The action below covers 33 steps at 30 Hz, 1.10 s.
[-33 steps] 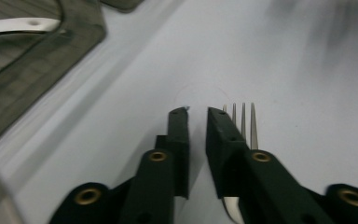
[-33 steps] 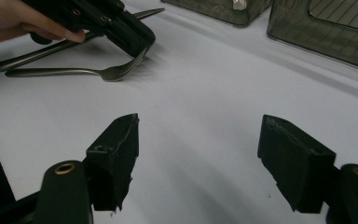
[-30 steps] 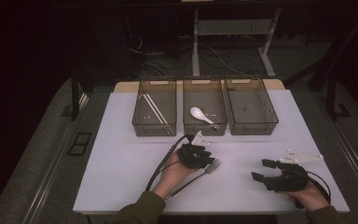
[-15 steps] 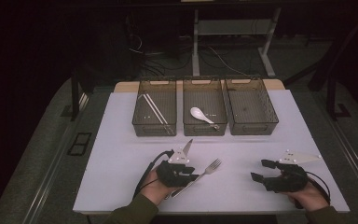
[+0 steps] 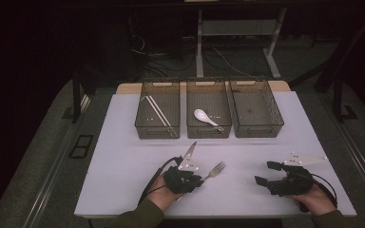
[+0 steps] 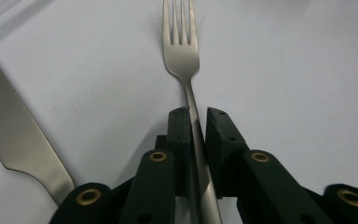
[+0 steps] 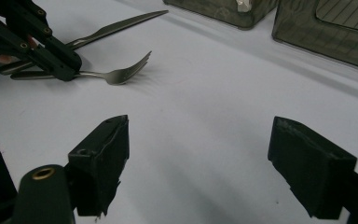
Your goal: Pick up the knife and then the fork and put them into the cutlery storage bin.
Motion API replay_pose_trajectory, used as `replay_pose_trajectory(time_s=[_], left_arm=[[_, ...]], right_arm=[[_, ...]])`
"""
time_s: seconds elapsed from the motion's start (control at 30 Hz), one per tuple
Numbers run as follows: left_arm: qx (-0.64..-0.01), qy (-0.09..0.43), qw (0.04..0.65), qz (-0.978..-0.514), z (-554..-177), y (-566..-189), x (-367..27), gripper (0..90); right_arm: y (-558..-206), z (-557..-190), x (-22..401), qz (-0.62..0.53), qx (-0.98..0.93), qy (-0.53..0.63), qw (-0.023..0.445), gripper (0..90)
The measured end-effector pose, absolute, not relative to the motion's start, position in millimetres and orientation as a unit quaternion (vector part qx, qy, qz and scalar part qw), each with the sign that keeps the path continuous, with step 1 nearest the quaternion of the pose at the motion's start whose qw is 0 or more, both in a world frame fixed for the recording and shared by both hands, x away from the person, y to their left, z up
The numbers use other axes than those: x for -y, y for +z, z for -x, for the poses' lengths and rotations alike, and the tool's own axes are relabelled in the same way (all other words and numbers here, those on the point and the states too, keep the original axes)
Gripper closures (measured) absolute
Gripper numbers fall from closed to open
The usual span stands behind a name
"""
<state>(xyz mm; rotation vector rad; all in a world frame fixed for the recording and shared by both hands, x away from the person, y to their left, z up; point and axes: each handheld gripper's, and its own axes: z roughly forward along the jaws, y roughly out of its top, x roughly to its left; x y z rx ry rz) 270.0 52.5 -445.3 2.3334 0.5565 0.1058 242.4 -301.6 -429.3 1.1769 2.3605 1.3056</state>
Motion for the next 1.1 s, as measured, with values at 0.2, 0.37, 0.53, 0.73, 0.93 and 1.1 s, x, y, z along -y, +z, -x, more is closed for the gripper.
replay_pose_trajectory(time_s=[0.2, 0.37, 0.53, 0.73, 0.93, 1.1], left_arm=[[-0.225, 0.041, 0.358, -0.905, -269.9, -444.5, -51.3, 82.3], [-0.234, 0.036, 0.361, -0.902, -270.2, -444.8, -50.4, 83.2], [-0.232, 0.032, 0.367, -0.9, -271.0, -443.2, -47.4, 83.9], [-0.237, 0.029, 0.398, -0.886, -268.6, -433.6, -48.8, 84.0], [-0.239, 0.031, 0.434, -0.868, -269.3, -422.8, -54.7, 84.0], [-0.238, 0.036, 0.447, -0.861, -270.4, -416.5, -56.9, 84.0]], right_arm=[[-430.8, -243.2, 300.3, -0.395, -0.803, 0.437, 0.096, 20.7], [-431.9, -243.9, 299.0, -0.393, -0.805, 0.435, 0.094, 20.7], [-433.0, -243.8, 298.2, -0.39, -0.806, 0.435, 0.092, 20.3], [-433.1, -243.5, 298.5, -0.396, -0.802, 0.438, 0.093, 18.6], [-430.6, -243.5, 299.0, -0.387, -0.801, 0.446, 0.1, 18.5], [-421.0, -246.2, 296.4, -0.386, -0.79, 0.47, 0.076, 14.8]])
